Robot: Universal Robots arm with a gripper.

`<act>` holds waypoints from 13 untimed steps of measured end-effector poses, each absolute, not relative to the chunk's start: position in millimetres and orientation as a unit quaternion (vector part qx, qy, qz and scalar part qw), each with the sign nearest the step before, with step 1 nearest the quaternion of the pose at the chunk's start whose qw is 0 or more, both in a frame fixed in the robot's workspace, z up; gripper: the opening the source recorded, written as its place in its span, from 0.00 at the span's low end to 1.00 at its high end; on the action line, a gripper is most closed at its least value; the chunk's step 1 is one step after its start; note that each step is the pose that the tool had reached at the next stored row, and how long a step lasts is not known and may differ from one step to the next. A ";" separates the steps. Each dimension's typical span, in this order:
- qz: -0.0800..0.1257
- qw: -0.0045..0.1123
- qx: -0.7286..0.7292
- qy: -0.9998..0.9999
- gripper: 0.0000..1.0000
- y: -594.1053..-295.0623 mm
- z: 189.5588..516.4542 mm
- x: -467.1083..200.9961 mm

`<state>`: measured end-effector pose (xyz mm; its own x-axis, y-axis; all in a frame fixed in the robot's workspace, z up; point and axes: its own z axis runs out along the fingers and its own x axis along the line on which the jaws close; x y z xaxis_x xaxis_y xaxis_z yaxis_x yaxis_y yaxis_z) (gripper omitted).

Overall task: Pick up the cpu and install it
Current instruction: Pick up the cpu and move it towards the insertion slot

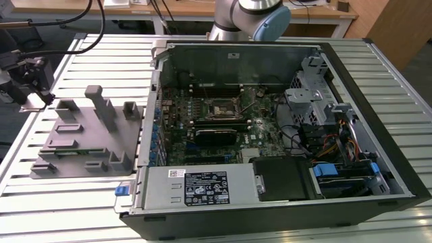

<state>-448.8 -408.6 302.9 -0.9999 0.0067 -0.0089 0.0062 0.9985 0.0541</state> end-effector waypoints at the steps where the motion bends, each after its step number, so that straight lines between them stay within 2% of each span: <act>1: 0.027 0.005 0.003 1.000 0.53 -408.6 304.2 -448.8; 13: 0.027 0.005 0.003 1.000 0.53 -408.5 319.5 -448.8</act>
<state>-448.8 -408.5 319.5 -0.9999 0.0067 -0.0089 0.0062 0.9985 0.0541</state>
